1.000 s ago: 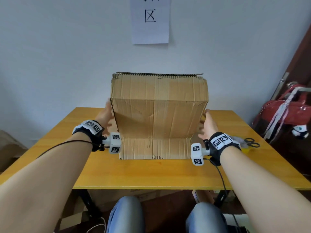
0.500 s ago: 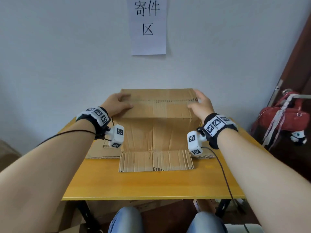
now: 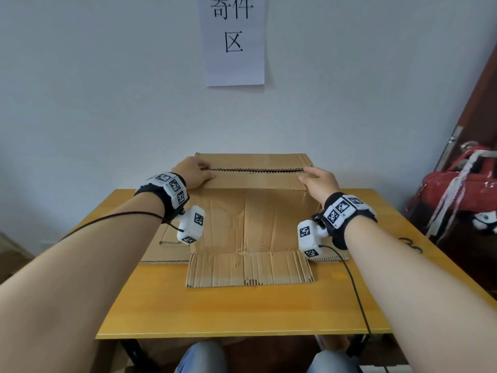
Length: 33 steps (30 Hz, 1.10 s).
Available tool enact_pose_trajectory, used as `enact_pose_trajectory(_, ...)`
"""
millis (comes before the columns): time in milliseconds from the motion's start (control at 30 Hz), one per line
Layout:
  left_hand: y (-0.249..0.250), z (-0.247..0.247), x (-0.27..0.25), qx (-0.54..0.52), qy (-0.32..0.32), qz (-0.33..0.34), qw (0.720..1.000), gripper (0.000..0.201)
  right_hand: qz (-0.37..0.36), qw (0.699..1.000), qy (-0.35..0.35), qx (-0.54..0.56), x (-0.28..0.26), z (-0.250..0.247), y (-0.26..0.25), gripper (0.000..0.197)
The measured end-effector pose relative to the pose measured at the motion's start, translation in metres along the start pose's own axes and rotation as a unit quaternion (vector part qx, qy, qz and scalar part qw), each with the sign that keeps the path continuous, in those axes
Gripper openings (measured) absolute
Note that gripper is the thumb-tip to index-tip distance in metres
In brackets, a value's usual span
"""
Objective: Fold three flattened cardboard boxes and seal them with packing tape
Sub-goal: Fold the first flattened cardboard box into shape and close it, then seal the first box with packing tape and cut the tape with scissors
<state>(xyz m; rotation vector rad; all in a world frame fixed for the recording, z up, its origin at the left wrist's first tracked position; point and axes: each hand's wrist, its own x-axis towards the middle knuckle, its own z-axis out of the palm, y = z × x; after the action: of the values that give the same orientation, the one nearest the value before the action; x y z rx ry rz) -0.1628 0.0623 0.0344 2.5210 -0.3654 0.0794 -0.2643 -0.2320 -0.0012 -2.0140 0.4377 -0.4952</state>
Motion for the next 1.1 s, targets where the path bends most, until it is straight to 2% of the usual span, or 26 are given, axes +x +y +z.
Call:
enact_pose_trajectory(133,0.031,0.004,0.003,0.160,-0.006,0.002,0.987,0.041,0.002,1.000,0.000,0.007,0.003,0.000,0.000,0.041)
enact_pose_trajectory(267,0.072,0.025,-0.009,0.138,-0.076,0.075,0.985,0.054,-0.002,1.000,-0.016,0.025,0.001,-0.006,0.000,0.041)
enact_pose_trajectory(367,0.104,0.055,-0.007,0.137,-0.127,0.084,0.979,0.074,-0.008,0.999,-0.025,0.045,-0.001,-0.016,0.006,0.040)
enact_pose_trajectory(400,0.114,0.066,-0.004,0.151,-0.131,0.079,0.976,0.074,-0.003,0.998,-0.021,0.061,-0.001,-0.022,0.011,0.035)
enact_pose_trajectory(500,0.139,0.082,0.002,0.158,-0.119,0.055,0.979,0.054,0.057,0.992,0.003,0.116,-0.002,-0.039,0.022,0.029)
enact_pose_trajectory(600,0.174,0.098,-0.002,0.200,-0.113,0.050,0.972,0.028,0.110,0.992,0.012,0.065,-0.002,-0.071,0.050,0.029)
enact_pose_trajectory(633,0.183,0.107,-0.001,0.197,-0.116,0.050,0.972,0.027,0.129,0.990,0.008,0.049,-0.003,-0.081,0.060,0.027)
enact_pose_trajectory(667,0.193,0.115,-0.002,0.192,-0.116,0.048,0.973,0.033,0.156,0.987,0.004,0.041,-0.003,-0.091,0.072,0.026)
enact_pose_trajectory(767,0.207,0.142,0.007,0.181,-0.128,0.009,0.975,0.078,0.220,0.975,0.011,0.031,-0.002,-0.111,0.103,0.018)
enact_pose_trajectory(800,0.211,0.148,0.006,0.191,-0.133,0.000,0.973,0.085,0.233,0.972,0.013,0.017,-0.002,-0.116,0.113,0.016)
enact_pose_trajectory(867,0.219,0.154,-0.001,0.200,-0.129,-0.008,0.971,0.092,0.244,0.970,0.009,-0.021,-0.002,-0.121,0.135,0.018)
enact_pose_trajectory(967,0.224,0.156,-0.005,0.199,-0.125,-0.017,0.972,0.095,0.251,0.961,-0.034,-0.112,-0.005,-0.124,0.157,0.009)
enact_pose_trajectory(1033,0.227,0.154,-0.007,0.206,-0.132,-0.016,0.970,0.094,0.262,0.943,-0.063,-0.193,-0.005,-0.122,0.166,0.029)
enact_pose_trajectory(1100,0.228,0.154,-0.007,0.205,-0.134,-0.017,0.969,0.092,0.257,0.931,-0.083,-0.247,-0.002,-0.119,0.170,0.038)
